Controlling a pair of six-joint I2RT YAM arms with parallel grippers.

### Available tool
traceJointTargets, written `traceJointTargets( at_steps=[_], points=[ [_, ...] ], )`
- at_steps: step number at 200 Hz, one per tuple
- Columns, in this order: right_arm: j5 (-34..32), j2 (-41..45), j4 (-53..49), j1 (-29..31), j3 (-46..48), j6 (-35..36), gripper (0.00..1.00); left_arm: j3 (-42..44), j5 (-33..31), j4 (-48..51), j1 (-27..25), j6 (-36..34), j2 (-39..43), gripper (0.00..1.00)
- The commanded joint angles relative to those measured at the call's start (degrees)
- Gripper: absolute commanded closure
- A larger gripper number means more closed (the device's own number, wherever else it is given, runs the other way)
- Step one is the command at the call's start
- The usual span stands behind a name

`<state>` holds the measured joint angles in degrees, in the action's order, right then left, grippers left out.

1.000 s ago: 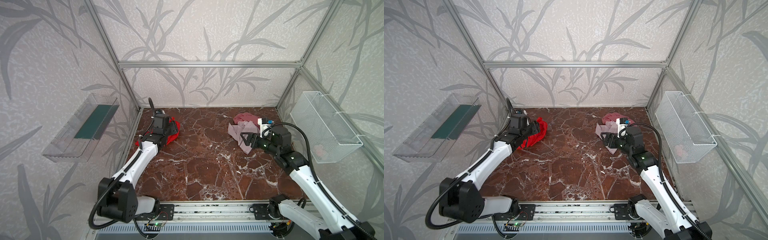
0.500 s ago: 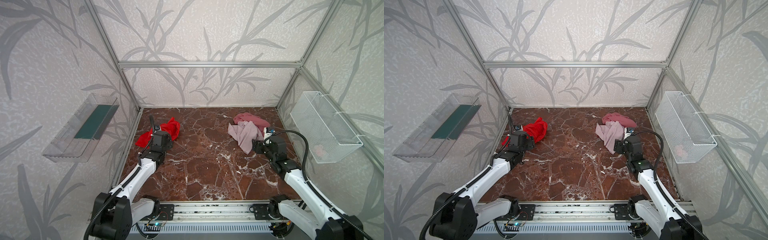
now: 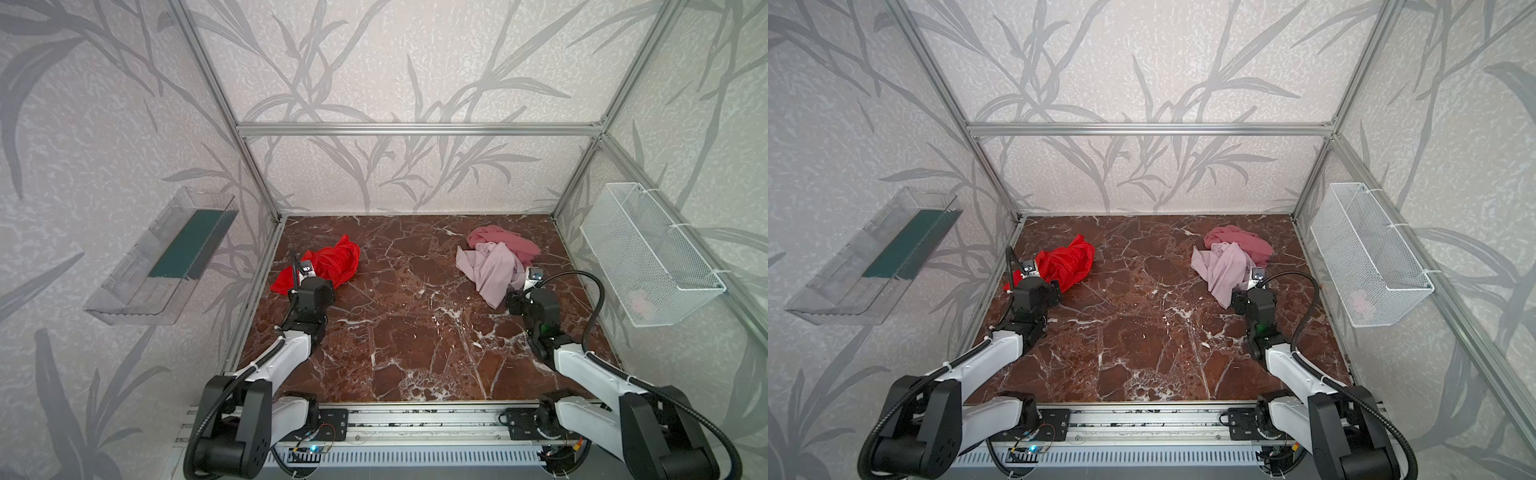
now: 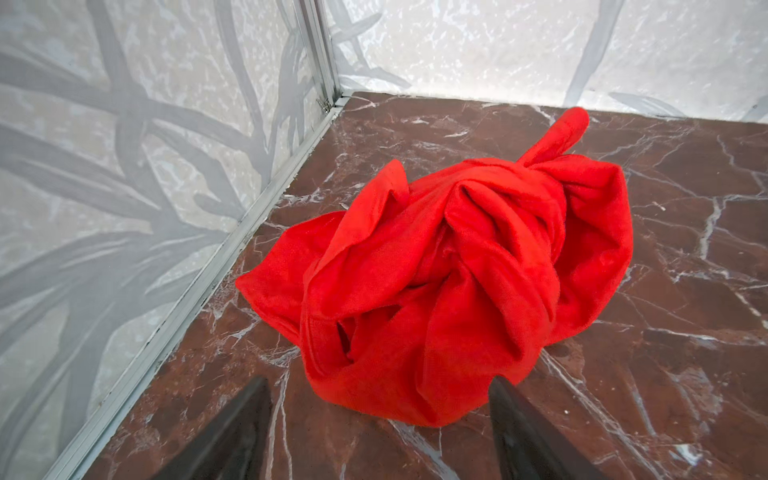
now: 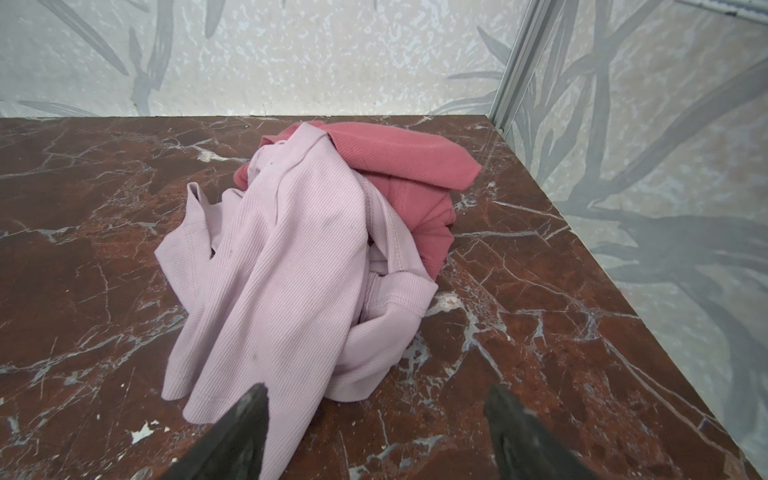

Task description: Pick out a specific cloth from the pile

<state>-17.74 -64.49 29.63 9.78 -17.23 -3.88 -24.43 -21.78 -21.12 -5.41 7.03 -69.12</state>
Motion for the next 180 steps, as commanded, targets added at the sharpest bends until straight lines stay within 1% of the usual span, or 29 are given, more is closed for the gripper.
traceJointTargets(
  at_steps=[1, 8, 18, 26, 36, 59, 68, 93, 116, 124, 133, 143, 147, 163, 180],
  points=[
    [0.0, -3.4, 11.4, -0.1, 1.6, 2.0, 0.18, 2.0, 0.3, -13.0, 0.8, -3.6, -4.4, 0.20],
    [0.2, -4.8, 14.6, -0.1, 2.1, 2.5, 0.18, 2.3, 1.1, -14.9, 1.0, -3.7, -5.8, 0.20],
    [0.4, -7.1, 19.3, -0.1, 2.9, 3.3, 0.17, 3.0, 1.0, -18.3, 1.2, -2.1, -7.9, 0.20],
    [0.5, -8.9, 23.4, -0.1, 3.8, 3.8, 0.17, 3.4, 1.2, -21.2, 1.3, -2.8, -8.9, 0.20],
    [1.0, -11.3, 27.6, -0.1, 4.5, 5.4, 0.12, 3.3, 3.0, -21.7, 1.5, -3.7, -9.2, 0.20],
    [0.0, -14.6, 32.5, 0.0, 4.7, 7.1, 0.10, 2.5, 3.2, -23.6, 2.0, -5.2, -11.3, 0.20],
    [0.1, -16.7, 36.0, 0.0, 4.9, 7.7, 0.09, 2.8, 4.1, -25.1, 2.3, -5.6, -12.1, 0.20],
    [3.7, -23.1, 41.1, 0.0, 4.5, 9.3, 0.08, 4.8, 4.9, -33.3, 2.8, -6.1, -16.1, 0.20],
    [4.8, -29.5, 46.4, 0.1, 3.9, 10.2, 0.07, 5.7, 5.4, -39.4, 3.6, -5.4, -20.8, 0.19],
    [4.9, -28.5, 44.2, 0.4, 3.7, 10.4, 0.05, 5.8, 5.8, -41.3, 3.9, -5.7, -21.9, 0.19],
    [5.0, -27.2, 40.5, 0.4, 2.7, 10.0, 0.05, 5.7, 7.0, -38.2, 4.3, -4.6, -20.5, 0.19],
    [4.2, -27.9, 39.9, 0.4, 1.7, 10.3, 0.05, 5.2, 7.4, -37.8, 4.7, -4.2, -20.7, 0.19],
    [3.6, -28.2, 39.8, 0.5, 1.3, 10.3, 0.00, 5.1, 7.1, -38.2, 4.9, -4.4, -21.1, 0.19],
    [1.4, -27.3, 35.7, 0.6, -0.1, 8.9, 0.01, 3.1, 7.3, -33.2, 5.2, -3.7, -20.4, 0.18],
    [1.4, -27.7, 37.0, 0.6, 0.2, 9.3, 0.01, 3.3, 7.7, -34.7, 5.2, -4.4, -21.0, 0.18]
  ],
)
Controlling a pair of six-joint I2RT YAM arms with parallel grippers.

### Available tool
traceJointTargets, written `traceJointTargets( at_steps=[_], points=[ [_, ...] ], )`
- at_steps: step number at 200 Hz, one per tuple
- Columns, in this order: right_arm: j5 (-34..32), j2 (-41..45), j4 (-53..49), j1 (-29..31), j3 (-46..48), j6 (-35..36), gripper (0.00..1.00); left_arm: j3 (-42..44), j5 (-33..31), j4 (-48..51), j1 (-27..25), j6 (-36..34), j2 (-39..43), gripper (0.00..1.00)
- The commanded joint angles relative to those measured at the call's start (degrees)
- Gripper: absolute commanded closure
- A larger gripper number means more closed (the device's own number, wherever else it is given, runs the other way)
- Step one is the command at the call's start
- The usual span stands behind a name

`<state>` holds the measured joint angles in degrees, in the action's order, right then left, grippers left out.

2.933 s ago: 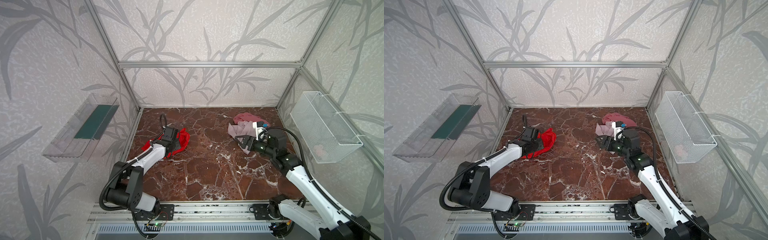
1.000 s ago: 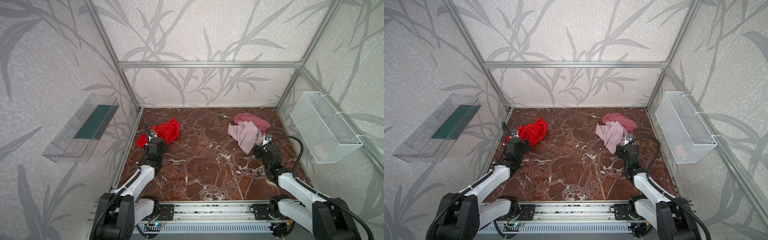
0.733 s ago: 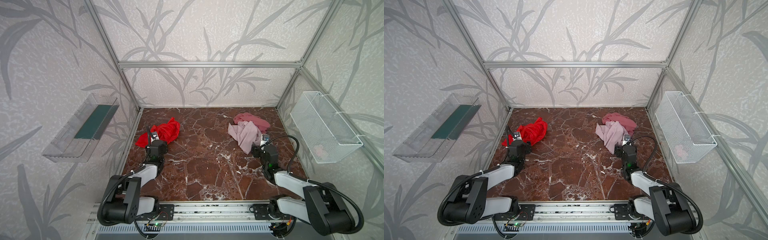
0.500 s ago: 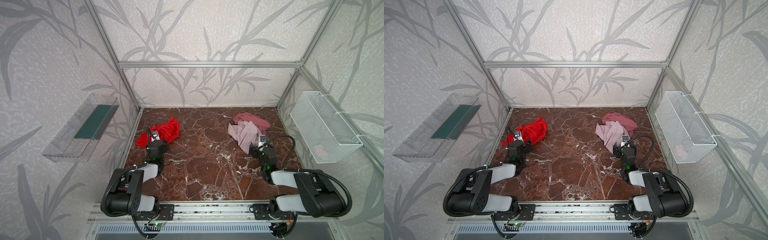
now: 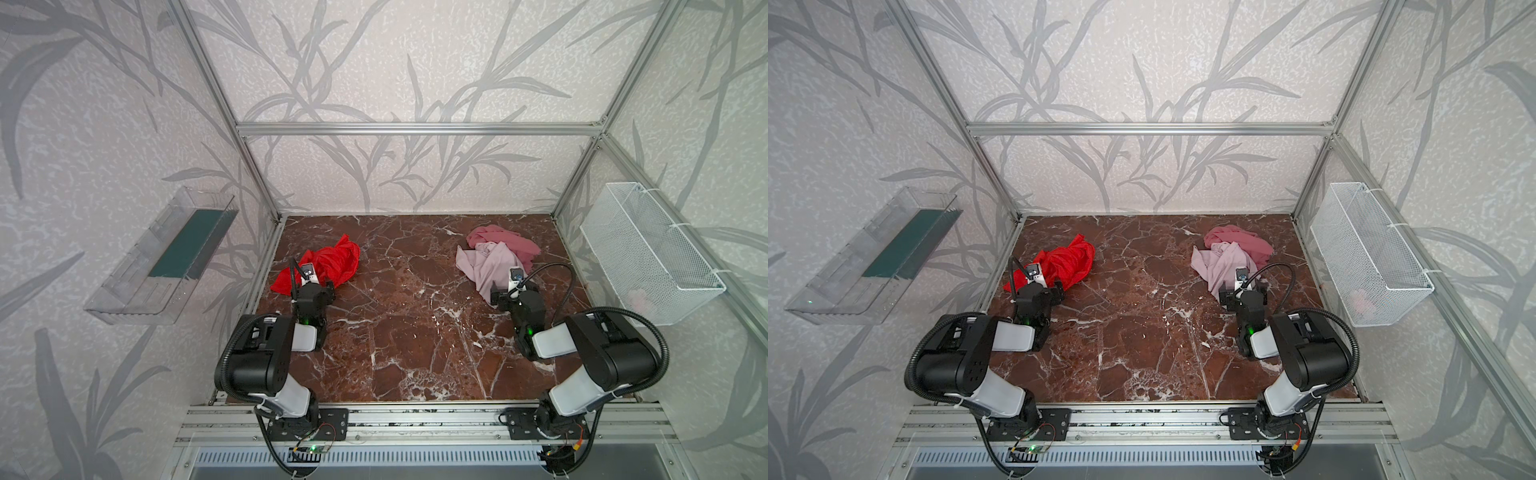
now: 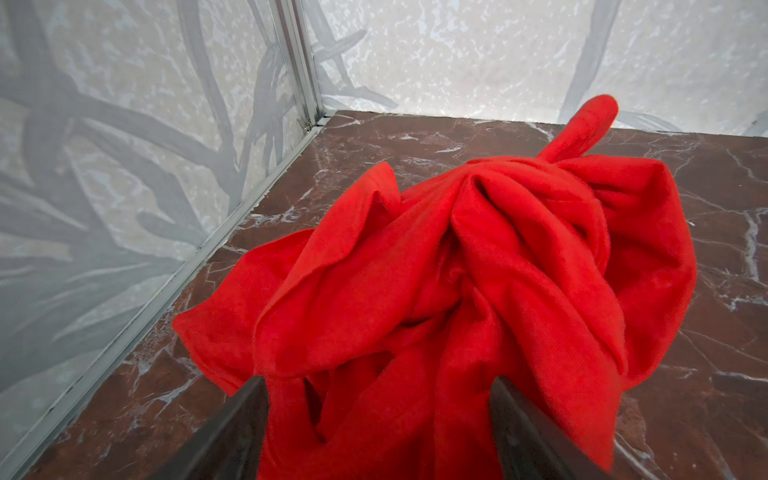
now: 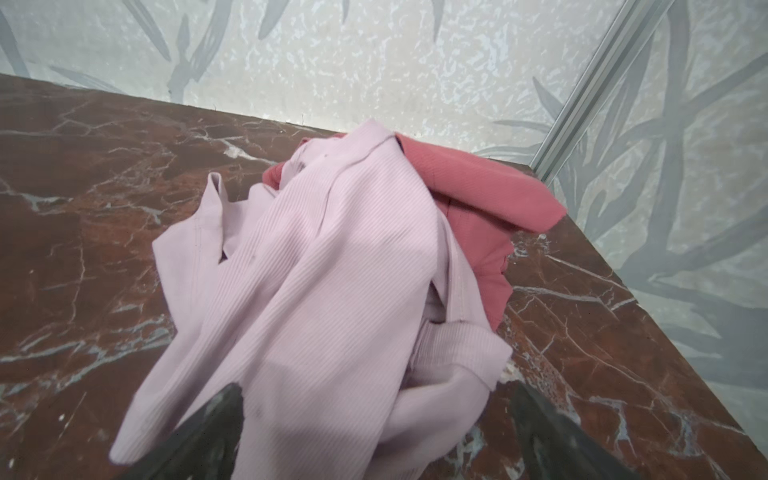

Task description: Pick out a specific cloth from the pile

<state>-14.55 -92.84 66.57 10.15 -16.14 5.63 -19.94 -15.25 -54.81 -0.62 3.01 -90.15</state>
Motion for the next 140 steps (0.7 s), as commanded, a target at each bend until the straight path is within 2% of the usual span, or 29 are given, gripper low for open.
traceJointTargets(
  at_steps=[1, 140],
  points=[
    [-1.8, 0.7, 0.1, 0.2, -0.8, -0.2, 0.01, -1.2, 1.2, -0.8, 0.4, -0.3, 0.1, 0.18],
    [-2.1, 0.6, -2.9, 1.0, -2.7, 0.7, 0.01, -1.3, 1.2, -0.6, 0.4, -0.3, 0.1, 0.18]
  ],
)
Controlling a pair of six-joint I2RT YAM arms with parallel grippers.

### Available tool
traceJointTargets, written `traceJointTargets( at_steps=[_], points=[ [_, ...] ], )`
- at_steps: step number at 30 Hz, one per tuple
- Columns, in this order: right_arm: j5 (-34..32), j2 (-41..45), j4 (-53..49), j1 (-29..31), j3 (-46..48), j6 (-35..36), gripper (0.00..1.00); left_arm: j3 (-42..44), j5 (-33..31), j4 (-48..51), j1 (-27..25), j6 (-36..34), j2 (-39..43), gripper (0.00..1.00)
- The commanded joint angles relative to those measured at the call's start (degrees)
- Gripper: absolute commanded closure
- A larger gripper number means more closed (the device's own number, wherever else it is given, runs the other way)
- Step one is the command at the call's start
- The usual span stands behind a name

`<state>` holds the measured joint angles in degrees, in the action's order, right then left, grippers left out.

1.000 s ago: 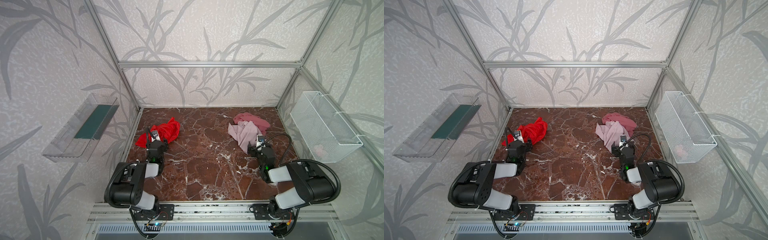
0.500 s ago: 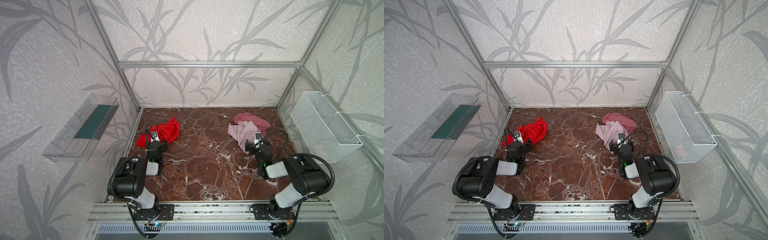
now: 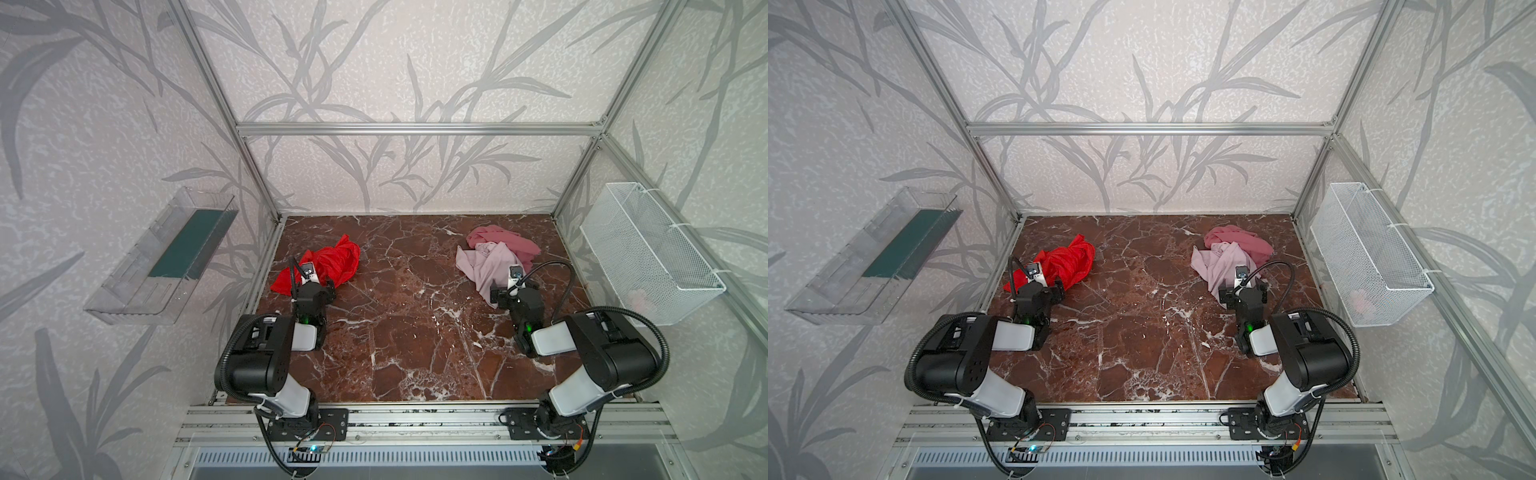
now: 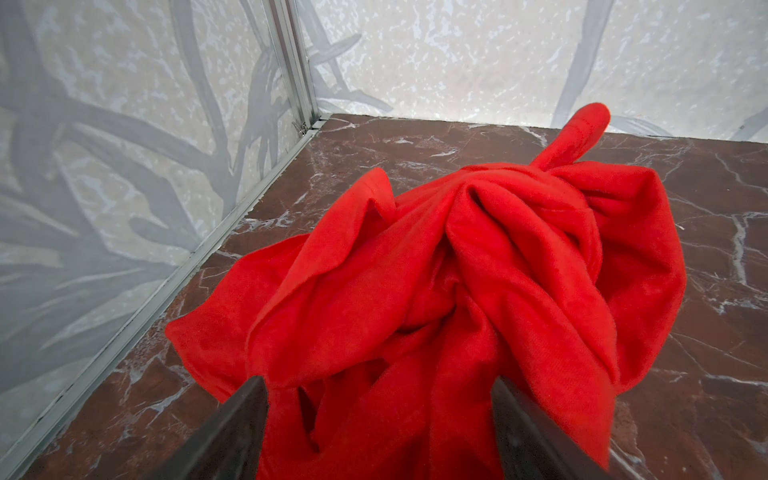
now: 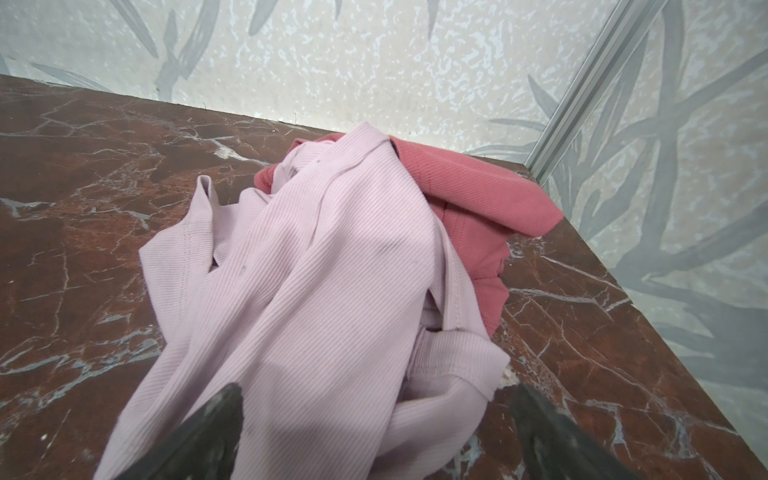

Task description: Pick out a specific cloth from the pile

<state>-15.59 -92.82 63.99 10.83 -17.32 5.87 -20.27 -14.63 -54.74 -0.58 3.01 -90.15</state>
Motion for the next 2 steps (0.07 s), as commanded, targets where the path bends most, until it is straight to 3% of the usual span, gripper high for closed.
traceJointTargets(
  at_steps=[1, 2],
  points=[
    [-1.0, 0.6, -0.4, 0.3, -1.5, 0.5, 0.01, -0.9, 0.6, -0.6, 0.3, -0.3, 0.1, 0.17],
    [-1.1, 0.6, -0.4, 0.3, -1.4, 0.5, 0.01, -0.9, 0.6, -0.6, 0.3, -0.3, 0.1, 0.18]
  ],
)
